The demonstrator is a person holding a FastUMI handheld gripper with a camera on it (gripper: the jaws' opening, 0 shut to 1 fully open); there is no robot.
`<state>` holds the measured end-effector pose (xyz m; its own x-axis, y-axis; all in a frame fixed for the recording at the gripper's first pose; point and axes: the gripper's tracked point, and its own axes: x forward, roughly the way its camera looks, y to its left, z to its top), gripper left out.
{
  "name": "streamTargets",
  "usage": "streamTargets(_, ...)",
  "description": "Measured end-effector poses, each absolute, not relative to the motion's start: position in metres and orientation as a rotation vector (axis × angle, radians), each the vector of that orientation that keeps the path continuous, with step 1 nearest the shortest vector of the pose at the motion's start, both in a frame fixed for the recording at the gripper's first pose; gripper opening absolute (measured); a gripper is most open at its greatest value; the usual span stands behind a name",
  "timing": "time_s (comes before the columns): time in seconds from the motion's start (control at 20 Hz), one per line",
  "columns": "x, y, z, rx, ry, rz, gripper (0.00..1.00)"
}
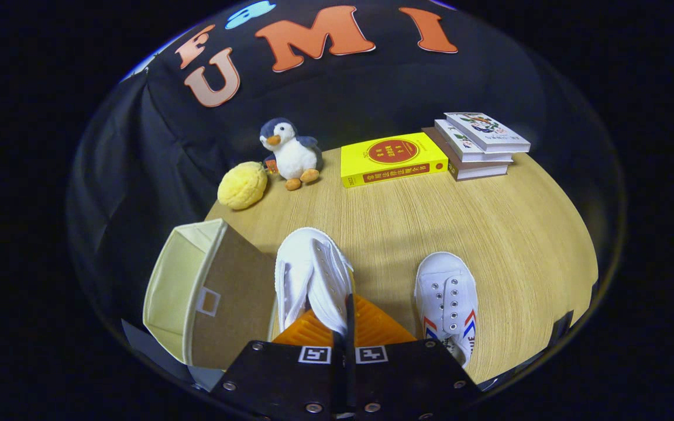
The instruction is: Open the storage box then place both shoes into the box .Put the left shoe in first, then the right shoe, with the right side of both shoes facing outward in a uniform manner.
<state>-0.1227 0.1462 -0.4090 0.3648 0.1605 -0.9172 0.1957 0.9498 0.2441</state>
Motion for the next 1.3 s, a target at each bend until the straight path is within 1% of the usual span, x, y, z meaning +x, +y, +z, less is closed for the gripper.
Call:
streamTargets(0.35, -0.083, 0.184, -0.350, 0.444, 1.177, -0.020, 0.01)
streamTargets(0.7, -0.065, 0.268, -0.325, 0.486, 1.183, 0.074, 0.01)
streamTargets(0.95, -0.068, 0.323, -0.332, 0.495, 1.207, 0.112, 0.01)
streamTargets(1.1, -0.080, 0.356, -0.349, 0.513, 1.262, 0.128, 0.01)
streamTargets(1.3, -0.094, 0.376, -0.385, 0.492, 1.339, 0.095, 0.01)
